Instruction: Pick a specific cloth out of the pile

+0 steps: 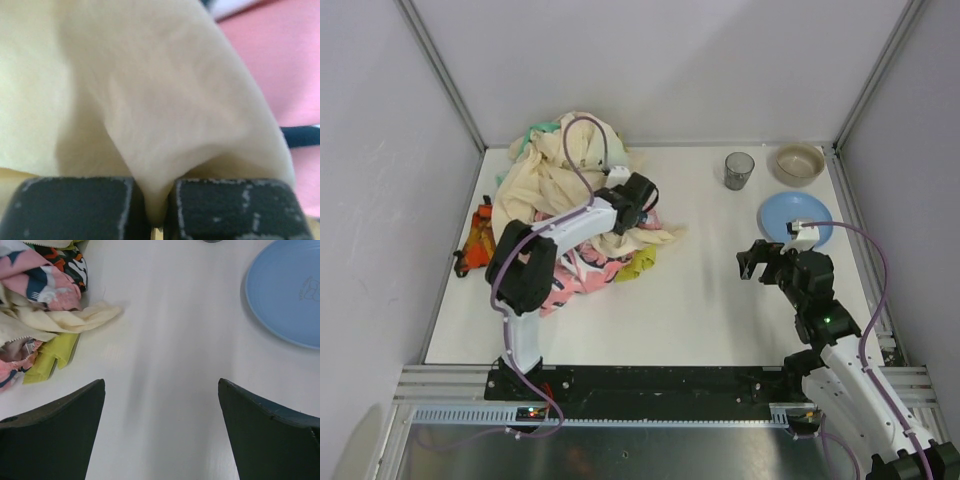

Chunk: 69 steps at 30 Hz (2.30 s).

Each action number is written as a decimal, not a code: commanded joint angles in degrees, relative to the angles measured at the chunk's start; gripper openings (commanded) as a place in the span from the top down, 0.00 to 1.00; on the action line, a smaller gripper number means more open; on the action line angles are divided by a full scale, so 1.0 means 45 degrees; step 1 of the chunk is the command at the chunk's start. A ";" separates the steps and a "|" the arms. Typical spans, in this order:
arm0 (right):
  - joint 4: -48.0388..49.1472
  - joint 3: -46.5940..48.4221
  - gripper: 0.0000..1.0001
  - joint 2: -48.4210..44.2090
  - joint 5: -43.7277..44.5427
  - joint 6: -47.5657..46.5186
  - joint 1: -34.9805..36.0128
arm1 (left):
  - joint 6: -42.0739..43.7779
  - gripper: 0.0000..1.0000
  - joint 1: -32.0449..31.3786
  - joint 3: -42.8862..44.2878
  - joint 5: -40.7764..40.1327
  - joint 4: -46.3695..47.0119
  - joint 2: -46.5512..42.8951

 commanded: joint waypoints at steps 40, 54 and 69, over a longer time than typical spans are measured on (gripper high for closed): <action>0.3502 0.9046 0.01 1.6233 -0.4670 0.0310 0.3602 | -0.0350 0.00 0.4983 0.0020 -0.0278 -0.0411 -0.7010; 0.0873 1.1584 0.22 1.9499 -0.3707 -0.3339 0.5442 | 0.0197 0.00 0.2087 -0.0720 0.2485 -0.0355 -0.6659; 0.1037 0.9295 1.00 1.6820 -0.2742 -0.2872 0.6180 | 0.1016 0.00 0.1588 0.0271 0.6077 0.1072 -0.4068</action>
